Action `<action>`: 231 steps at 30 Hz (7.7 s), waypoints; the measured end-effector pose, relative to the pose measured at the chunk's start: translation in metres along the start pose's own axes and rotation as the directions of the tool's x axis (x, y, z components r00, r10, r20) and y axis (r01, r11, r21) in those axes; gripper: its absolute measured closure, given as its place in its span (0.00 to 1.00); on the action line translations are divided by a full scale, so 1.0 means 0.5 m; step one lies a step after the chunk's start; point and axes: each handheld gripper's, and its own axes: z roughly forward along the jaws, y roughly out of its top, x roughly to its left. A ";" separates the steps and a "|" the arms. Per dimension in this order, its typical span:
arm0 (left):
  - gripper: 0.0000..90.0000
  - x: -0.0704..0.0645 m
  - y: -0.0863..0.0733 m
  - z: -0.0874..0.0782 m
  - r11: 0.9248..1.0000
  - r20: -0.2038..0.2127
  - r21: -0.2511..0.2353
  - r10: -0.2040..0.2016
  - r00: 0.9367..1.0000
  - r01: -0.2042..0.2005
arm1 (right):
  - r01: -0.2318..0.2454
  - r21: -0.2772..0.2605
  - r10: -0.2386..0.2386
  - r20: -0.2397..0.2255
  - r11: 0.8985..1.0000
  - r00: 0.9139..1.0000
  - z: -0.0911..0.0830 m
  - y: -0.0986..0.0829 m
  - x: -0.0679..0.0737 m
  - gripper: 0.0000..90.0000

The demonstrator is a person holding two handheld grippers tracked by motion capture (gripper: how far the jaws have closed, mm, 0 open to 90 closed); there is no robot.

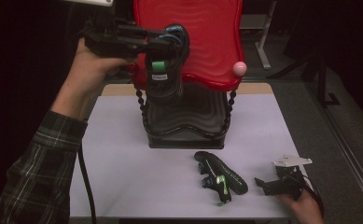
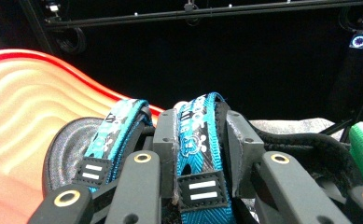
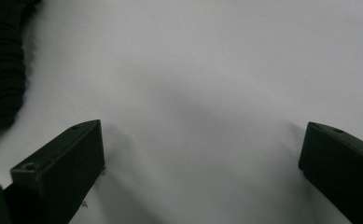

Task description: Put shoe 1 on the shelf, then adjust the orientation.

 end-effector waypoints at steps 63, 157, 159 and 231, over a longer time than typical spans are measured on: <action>0.47 0.176 -0.014 0.032 0.999 -0.107 0.043 -0.020 0.994 0.024 | 0.000 0.000 0.000 0.000 1.000 1.000 0.000 0.000 0.000 0.00; 0.00 -0.229 -0.764 -0.030 0.800 -0.412 0.410 -0.266 0.872 0.438 | 0.025 -0.160 -0.075 -0.313 0.987 0.947 -0.075 0.124 0.069 1.00; 0.00 -0.230 -0.766 -0.029 0.801 -0.415 0.414 -0.257 0.873 0.433 | 0.025 -0.165 -0.079 -0.328 0.986 0.941 -0.073 0.129 0.075 1.00; 0.00 -0.236 -0.766 -0.023 0.797 -0.425 0.438 -0.223 0.877 0.415 | -0.006 -0.033 -0.004 -0.300 0.999 0.954 -0.006 0.068 -0.004 1.00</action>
